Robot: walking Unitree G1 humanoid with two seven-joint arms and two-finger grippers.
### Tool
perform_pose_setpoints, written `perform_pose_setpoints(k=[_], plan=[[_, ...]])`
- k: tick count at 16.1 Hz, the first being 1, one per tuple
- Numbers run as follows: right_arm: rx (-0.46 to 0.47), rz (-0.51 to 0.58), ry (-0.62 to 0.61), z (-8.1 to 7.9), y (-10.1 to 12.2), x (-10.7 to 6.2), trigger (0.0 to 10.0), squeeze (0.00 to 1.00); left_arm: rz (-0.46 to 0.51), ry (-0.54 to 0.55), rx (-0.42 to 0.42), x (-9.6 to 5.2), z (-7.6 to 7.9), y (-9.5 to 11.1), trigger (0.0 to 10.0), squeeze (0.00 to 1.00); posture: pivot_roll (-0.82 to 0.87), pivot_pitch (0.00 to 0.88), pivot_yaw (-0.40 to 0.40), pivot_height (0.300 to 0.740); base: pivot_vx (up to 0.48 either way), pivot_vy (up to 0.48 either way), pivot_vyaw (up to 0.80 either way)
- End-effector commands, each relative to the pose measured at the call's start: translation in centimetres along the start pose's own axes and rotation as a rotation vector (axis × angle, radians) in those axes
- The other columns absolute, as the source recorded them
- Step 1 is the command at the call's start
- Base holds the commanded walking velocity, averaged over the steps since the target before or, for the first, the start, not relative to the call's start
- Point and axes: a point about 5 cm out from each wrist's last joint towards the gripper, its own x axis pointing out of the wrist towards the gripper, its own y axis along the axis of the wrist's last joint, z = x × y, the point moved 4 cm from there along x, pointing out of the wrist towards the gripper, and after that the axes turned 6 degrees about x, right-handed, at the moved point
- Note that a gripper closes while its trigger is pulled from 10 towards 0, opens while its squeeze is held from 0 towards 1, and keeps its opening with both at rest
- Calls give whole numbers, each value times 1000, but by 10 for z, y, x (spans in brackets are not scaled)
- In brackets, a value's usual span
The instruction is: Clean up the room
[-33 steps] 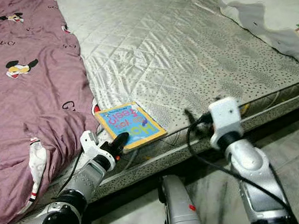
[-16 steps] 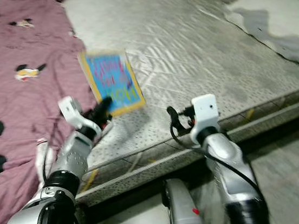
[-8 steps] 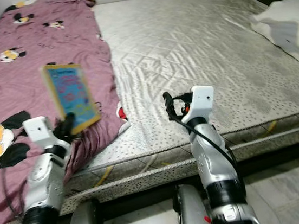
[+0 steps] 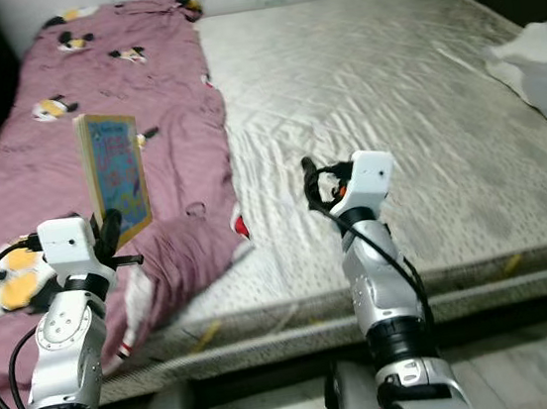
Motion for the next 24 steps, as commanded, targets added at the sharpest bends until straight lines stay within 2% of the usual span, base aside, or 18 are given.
perform_pose_setpoints(k=[1, 5, 8, 10, 11, 14, 19, 24], plan=[[3, 18, -8, -1, 1, -2, 10000, 0, 86, -14, -15, 3, 3, 26, 10000, 0, -31, 0, 31, 697, 0, 0, 0], [10, 31, -14, -3, 0, -8, 10000, 0, 65, 1, -7, -3, 7, 22, 10000, 0, -45, 0, 39, 740, 0, 0, 0], [16, 36, -66, 7, 3, -8, 10000, 0, 73, -46, 36, -4, 17, 26, 10000, 0, -48, 0, 49, 740, 0, 0, 0], [15, 37, -94, 11, 1, -12, 10000, 0, 36, -37, 15, -4, 15, 25, 10000, 0, -37, 0, 51, 740, 0, 0, 0], [7, 40, -112, 14, 1, -15, 10000, 0, 38, -36, 32, -4, 16, 27, 10000, 0, -32, 0, 50, 740, 0, 0, 0], [-7, 15, -165, 23, -7, -24, 10000, 0, 14, -55, 30, -13, 19, 25, 10000, 0, -30, 0, 47, 740, 0, 0, 0], [-38, 1, -176, 30, -9, -35, 10000, 0, 5, -91, 11, -17, 31, 26, 10000, 0, -38, 17, 35, 740, 0, 0, 0], [-70, -17, -157, 26, -9, -37, 10000, 0, -6, -93, -19, -20, 36, 26, 10000, 0, -44, 33, 19, 740, 0, 0, 0]])
